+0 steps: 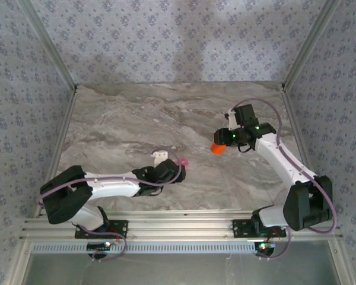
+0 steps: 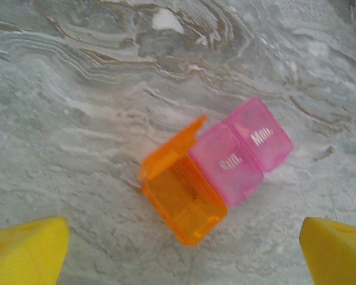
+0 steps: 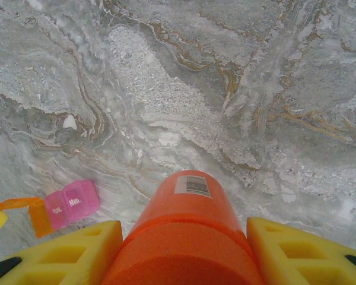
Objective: Sort the pills into containers
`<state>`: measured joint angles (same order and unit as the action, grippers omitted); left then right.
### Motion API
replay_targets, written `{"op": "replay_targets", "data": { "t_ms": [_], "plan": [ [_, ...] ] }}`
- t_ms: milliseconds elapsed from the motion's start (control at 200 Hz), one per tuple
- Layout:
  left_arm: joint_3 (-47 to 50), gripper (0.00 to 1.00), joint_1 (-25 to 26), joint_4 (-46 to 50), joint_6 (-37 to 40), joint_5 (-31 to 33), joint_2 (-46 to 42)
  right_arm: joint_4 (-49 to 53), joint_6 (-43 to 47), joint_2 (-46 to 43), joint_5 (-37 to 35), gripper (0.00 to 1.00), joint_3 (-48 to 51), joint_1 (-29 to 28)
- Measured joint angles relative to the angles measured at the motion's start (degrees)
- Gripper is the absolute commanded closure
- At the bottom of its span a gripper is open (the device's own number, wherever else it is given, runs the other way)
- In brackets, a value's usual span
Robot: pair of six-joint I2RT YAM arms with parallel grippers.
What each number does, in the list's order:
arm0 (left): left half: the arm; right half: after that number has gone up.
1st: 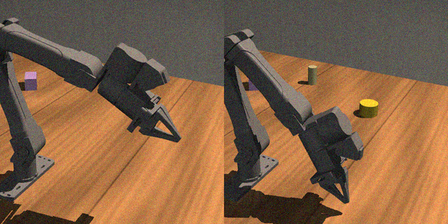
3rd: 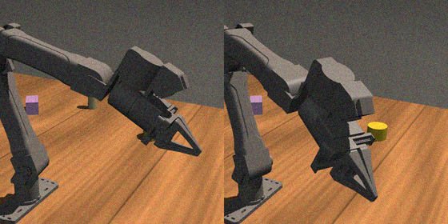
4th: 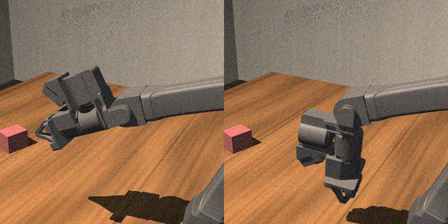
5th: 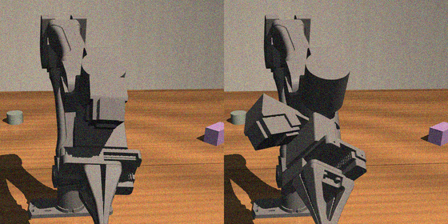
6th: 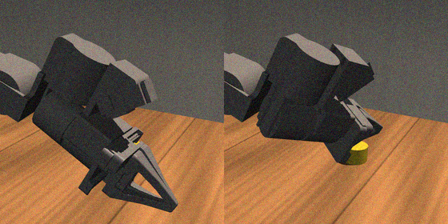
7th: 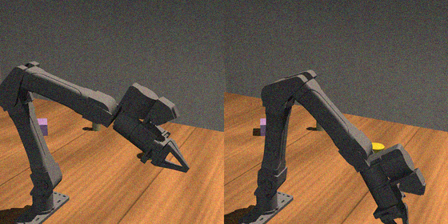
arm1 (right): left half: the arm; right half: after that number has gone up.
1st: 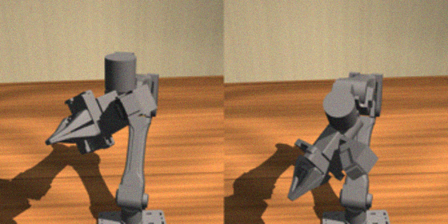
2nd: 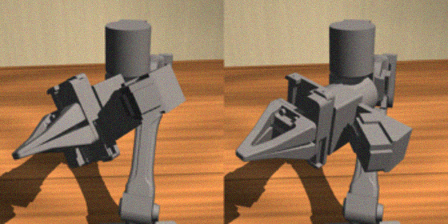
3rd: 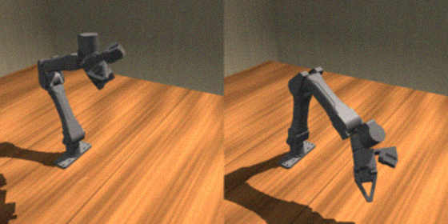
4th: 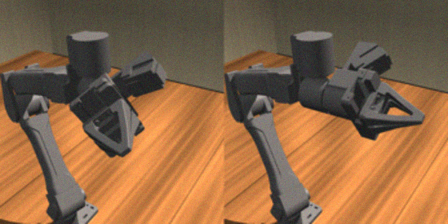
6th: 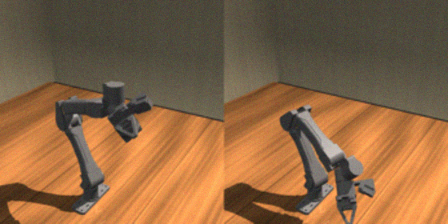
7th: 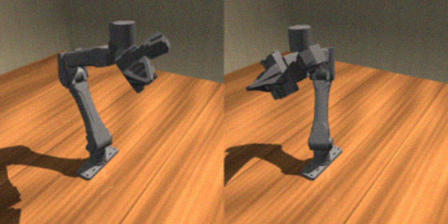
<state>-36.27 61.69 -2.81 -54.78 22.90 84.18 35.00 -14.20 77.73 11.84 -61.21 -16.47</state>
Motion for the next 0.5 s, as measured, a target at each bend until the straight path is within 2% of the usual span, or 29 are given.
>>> {"op": "replay_targets", "data": {
  "t_ms": [180,500],
  "plan": [
    [-0.2,0.01,2.1,-0.8,-0.4,-0.7,0.6,0.0,0.0,0.0,0.0,0.55,0.2,0.0],
    [-2.3,0.01,2.4,-2.0,-0.3,-1.7,4.2,-0.9,0.0,0.0,0.2,0.55,0.3,0.0]
  ]
}}
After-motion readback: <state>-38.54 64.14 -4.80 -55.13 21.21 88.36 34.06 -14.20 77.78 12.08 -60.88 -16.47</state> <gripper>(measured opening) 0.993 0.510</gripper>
